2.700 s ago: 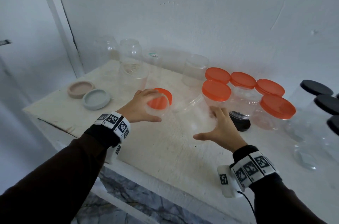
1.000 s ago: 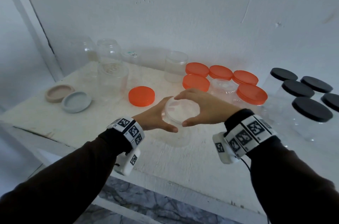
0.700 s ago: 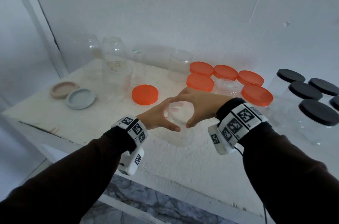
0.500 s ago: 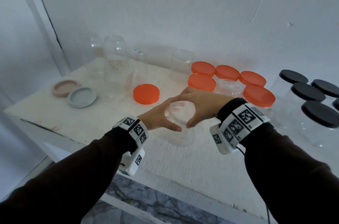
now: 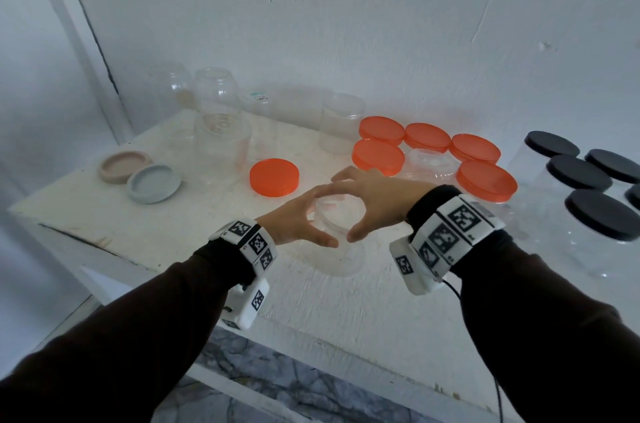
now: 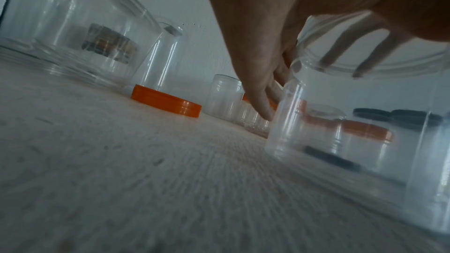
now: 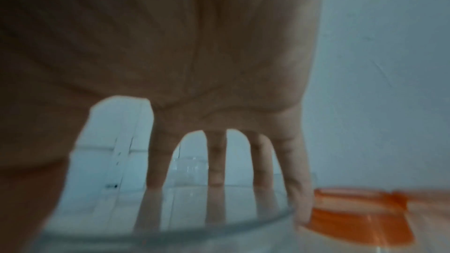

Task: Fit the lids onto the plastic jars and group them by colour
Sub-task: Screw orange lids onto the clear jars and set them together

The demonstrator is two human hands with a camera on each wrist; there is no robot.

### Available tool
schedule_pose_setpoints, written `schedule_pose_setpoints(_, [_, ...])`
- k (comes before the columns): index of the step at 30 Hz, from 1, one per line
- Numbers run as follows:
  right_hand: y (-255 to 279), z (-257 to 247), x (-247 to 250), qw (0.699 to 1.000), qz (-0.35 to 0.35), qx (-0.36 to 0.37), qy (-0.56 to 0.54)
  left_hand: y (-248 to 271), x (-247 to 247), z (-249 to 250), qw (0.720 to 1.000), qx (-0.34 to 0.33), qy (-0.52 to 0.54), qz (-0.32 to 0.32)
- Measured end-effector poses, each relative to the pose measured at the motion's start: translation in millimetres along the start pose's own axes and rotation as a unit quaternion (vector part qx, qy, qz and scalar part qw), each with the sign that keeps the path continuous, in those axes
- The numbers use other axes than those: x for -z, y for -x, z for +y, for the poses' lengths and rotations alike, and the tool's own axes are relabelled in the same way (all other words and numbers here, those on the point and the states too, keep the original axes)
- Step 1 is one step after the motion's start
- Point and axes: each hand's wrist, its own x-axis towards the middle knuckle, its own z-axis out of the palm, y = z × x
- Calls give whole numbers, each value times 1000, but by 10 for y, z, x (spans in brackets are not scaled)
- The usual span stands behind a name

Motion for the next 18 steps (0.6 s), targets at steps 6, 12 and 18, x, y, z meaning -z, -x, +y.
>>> schedule_pose_setpoints(6, [-48,-7,45,998,18,-11,59,10,-11,17,1000,5,-3,-12])
schedule_pose_setpoints(12, [-50,33,58,999,12,31,33,32,-16,38,1000,22,-9,-9])
schedule_pose_setpoints(18, [-36,117,6,996,72,39,21,41,-32,37,999,24,-25,10])
